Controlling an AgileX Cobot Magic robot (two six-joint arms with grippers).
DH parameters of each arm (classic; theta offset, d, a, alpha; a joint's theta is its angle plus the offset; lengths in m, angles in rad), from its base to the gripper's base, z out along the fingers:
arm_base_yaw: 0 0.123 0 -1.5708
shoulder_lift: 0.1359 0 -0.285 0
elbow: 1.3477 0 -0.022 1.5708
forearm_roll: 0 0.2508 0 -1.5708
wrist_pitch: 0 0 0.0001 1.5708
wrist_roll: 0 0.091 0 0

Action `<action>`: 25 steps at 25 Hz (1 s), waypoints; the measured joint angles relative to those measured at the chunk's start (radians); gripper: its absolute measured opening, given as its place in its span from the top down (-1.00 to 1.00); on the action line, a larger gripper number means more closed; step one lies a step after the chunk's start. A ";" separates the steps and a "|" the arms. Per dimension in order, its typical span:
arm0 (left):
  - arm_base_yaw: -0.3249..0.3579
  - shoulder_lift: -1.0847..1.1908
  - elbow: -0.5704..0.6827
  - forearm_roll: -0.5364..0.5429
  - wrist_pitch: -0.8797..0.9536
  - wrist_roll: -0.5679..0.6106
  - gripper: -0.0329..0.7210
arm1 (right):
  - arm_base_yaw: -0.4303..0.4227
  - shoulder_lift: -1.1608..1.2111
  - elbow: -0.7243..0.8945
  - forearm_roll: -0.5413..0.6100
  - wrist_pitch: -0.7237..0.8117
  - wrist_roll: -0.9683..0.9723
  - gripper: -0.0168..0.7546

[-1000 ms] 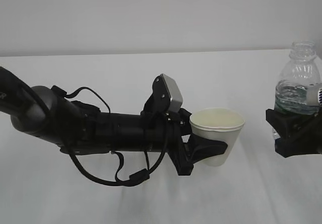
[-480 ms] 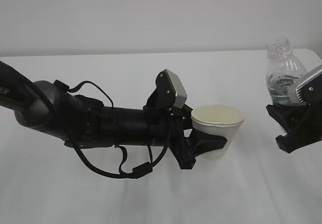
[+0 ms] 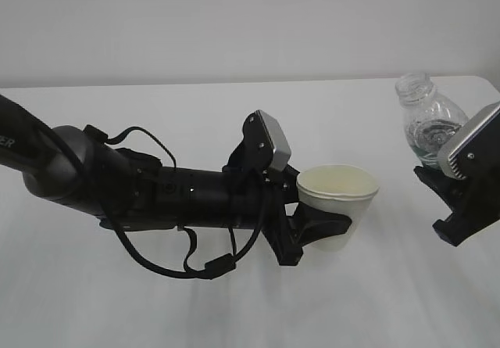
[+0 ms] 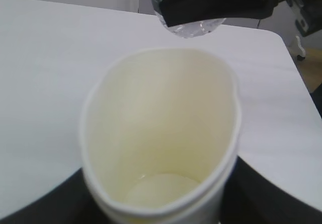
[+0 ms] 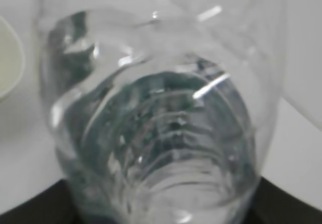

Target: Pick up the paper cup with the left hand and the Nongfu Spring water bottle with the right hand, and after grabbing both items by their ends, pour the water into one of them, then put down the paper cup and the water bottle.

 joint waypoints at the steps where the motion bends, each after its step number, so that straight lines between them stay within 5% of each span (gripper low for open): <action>1: 0.000 0.000 0.000 0.001 0.000 0.000 -0.14 | 0.000 0.000 0.000 0.000 0.000 -0.010 -0.09; 25: -0.011 0.000 0.000 0.043 -0.022 0.000 -0.14 | 0.000 0.000 0.000 0.094 0.047 -0.305 -0.09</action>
